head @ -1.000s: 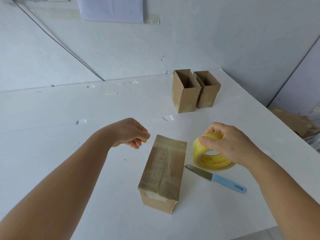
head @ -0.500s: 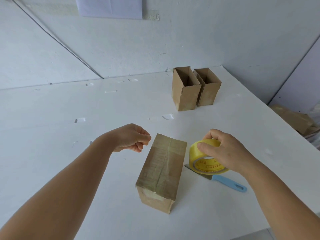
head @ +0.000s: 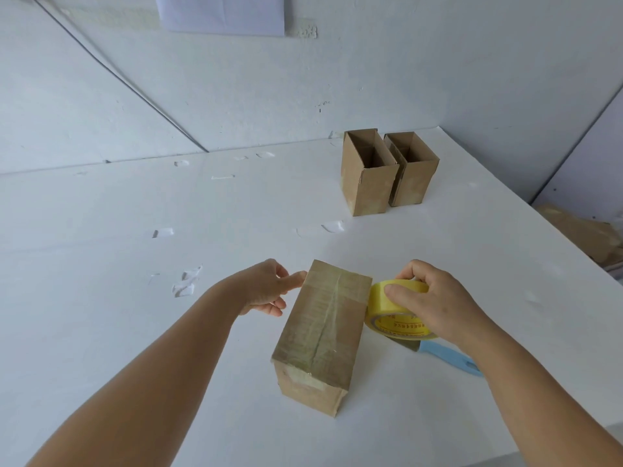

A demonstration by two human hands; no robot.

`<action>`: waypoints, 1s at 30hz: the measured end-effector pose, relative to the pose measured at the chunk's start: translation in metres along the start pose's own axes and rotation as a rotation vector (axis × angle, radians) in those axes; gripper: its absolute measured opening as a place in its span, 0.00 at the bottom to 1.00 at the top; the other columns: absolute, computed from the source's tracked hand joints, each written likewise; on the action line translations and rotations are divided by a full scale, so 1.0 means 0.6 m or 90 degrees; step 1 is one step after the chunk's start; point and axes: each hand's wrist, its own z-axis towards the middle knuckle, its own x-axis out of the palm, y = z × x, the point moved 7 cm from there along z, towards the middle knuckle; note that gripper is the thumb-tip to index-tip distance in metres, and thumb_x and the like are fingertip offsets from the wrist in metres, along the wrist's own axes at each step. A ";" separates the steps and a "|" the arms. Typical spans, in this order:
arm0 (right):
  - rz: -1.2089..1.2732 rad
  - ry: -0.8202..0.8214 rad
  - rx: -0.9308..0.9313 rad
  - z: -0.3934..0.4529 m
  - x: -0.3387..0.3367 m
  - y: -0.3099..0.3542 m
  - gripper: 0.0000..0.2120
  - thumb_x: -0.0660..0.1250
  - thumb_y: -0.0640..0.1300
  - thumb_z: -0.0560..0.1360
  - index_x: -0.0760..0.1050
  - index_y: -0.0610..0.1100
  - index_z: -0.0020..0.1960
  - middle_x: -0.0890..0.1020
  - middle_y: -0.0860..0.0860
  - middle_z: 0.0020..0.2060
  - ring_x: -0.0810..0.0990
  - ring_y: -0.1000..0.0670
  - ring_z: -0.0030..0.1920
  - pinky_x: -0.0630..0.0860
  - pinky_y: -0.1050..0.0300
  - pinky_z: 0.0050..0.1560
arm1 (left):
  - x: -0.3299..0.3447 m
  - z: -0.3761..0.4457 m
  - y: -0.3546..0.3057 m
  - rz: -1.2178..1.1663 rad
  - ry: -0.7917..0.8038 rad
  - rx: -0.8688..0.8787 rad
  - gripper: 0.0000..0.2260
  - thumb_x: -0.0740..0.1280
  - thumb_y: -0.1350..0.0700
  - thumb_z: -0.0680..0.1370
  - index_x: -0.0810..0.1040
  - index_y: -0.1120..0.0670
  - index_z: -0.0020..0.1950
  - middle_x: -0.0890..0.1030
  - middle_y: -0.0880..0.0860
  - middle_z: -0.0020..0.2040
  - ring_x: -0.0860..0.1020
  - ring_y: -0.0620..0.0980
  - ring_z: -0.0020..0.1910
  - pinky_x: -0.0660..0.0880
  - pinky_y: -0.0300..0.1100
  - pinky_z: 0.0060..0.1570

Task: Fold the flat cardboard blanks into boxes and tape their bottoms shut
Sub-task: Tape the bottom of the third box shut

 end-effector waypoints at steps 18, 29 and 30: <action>-0.048 0.029 -0.051 0.020 0.009 0.026 0.07 0.67 0.54 0.71 0.74 0.51 0.42 0.78 0.52 0.40 0.77 0.50 0.43 0.70 0.56 0.38 | 0.106 -0.091 -0.137 0.569 -0.071 0.427 0.26 0.52 0.41 0.81 0.54 0.48 0.78 0.59 0.48 0.77 0.52 0.46 0.77 0.47 0.50 0.73; -0.080 0.168 -0.159 0.060 0.043 0.087 0.09 0.65 0.52 0.73 0.74 0.50 0.36 0.76 0.53 0.34 0.73 0.53 0.35 0.70 0.57 0.39 | 0.084 -0.103 -0.089 0.524 -0.225 0.164 0.25 0.44 0.38 0.80 0.71 0.48 0.65 0.75 0.53 0.60 0.69 0.55 0.63 0.61 0.48 0.61; -0.082 0.179 -0.162 0.064 0.048 0.089 0.09 0.65 0.52 0.73 0.75 0.50 0.36 0.76 0.54 0.33 0.73 0.53 0.35 0.70 0.57 0.39 | 0.079 -0.101 -0.093 0.518 -0.225 0.169 0.22 0.45 0.40 0.81 0.74 0.49 0.58 0.77 0.53 0.56 0.71 0.55 0.60 0.63 0.47 0.57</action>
